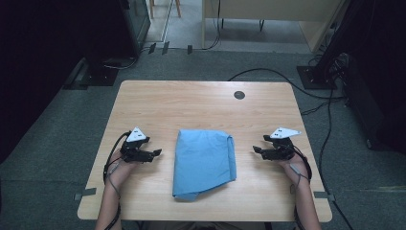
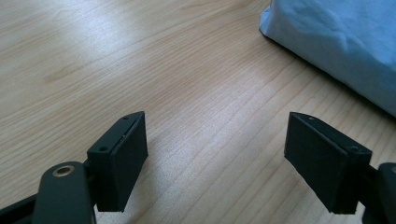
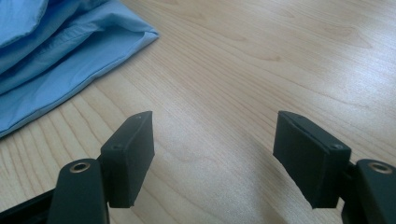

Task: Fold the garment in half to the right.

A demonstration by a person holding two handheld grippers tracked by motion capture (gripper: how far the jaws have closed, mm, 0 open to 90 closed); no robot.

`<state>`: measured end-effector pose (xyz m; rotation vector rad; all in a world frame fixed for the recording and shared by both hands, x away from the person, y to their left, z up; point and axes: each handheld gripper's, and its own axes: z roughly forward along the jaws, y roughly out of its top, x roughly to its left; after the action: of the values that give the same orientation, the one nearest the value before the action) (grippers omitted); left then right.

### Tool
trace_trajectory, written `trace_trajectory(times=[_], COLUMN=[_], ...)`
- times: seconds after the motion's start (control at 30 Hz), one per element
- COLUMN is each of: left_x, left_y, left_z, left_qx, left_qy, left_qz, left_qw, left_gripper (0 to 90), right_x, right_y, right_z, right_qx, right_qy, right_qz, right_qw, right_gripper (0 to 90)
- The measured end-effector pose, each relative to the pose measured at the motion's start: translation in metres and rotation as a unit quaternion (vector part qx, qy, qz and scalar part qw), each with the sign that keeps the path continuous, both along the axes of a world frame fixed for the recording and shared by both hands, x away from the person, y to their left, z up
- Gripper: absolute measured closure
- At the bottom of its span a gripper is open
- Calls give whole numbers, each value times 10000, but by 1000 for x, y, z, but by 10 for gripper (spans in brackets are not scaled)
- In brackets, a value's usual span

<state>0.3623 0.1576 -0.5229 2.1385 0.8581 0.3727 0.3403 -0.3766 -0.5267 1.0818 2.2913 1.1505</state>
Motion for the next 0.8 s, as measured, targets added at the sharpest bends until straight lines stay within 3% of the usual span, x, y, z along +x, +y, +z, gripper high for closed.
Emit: trace_trajectory(times=[0.2,0.37,0.8], left_x=[0,0,2], left_y=[1,-1,-1], left_z=[-2,-3,-3], left_qx=[-15,178,188], left_qy=[-23,-125,-132], left_qz=[8,12,70], left_qw=[10000,9998,9997], left_gripper=[215,215,210], right_x=[0,0,0], right_y=[0,-1,-7], right_z=[0,-1,-2], right_qx=[-1,-17,-35], right_qy=[-7,-18,-13], right_qz=[-3,-5,-83], right_qw=[10000,10000,10000], right_gripper=[284,283,278])
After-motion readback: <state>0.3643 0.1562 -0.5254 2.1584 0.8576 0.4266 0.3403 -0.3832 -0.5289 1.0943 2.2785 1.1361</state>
